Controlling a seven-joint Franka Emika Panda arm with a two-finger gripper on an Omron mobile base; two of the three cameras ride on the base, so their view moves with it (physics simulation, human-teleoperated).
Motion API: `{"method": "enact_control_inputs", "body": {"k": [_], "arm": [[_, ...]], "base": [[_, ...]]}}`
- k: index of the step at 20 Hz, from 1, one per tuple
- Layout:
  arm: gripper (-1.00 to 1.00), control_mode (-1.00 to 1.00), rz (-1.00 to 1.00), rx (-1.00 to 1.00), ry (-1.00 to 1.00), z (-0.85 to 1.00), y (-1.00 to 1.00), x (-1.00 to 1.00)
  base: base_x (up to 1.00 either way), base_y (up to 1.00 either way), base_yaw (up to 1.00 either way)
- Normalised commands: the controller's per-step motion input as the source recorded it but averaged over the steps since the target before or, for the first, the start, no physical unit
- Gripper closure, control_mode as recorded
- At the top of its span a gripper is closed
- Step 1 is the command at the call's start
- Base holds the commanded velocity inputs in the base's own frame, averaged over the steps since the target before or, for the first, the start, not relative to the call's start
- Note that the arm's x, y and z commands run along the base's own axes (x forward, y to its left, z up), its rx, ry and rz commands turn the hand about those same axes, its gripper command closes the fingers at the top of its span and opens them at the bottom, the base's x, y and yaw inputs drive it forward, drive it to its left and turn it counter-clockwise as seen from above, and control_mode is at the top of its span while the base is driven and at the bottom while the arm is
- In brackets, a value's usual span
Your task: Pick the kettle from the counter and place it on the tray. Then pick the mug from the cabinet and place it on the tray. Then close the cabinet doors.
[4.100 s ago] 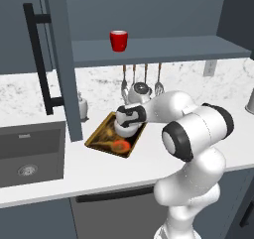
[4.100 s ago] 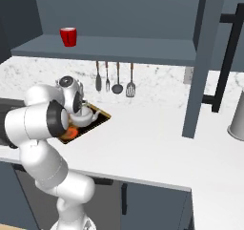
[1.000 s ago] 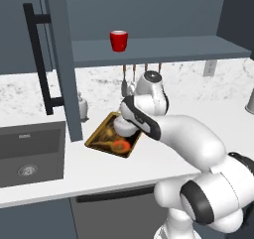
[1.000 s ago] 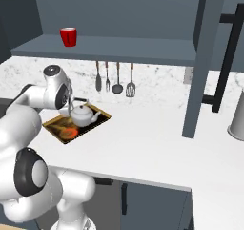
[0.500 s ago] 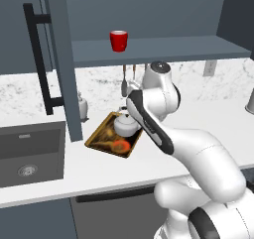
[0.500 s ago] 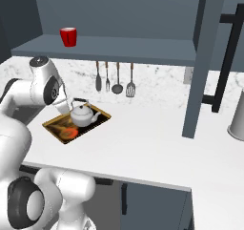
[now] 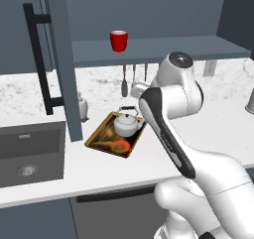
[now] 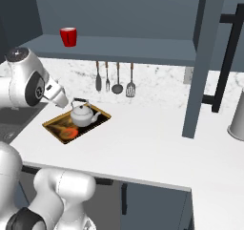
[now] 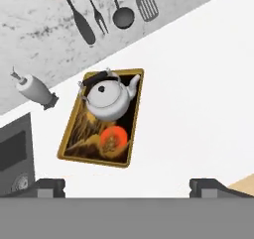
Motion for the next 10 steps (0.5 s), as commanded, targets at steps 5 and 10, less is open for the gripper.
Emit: {"method": "enact_control_inputs", "body": {"k": [5,10], "arm": [[-1.0,-1.0,0.33,0.01,-0.22,0.98,-0.17,-0.05],[-1.0,-1.0,0.26,0.0,-0.16,0.56,-0.05,0.11]], "base": [[0.0,0.0,0.0],[0.0,0.0,0.0]]}}
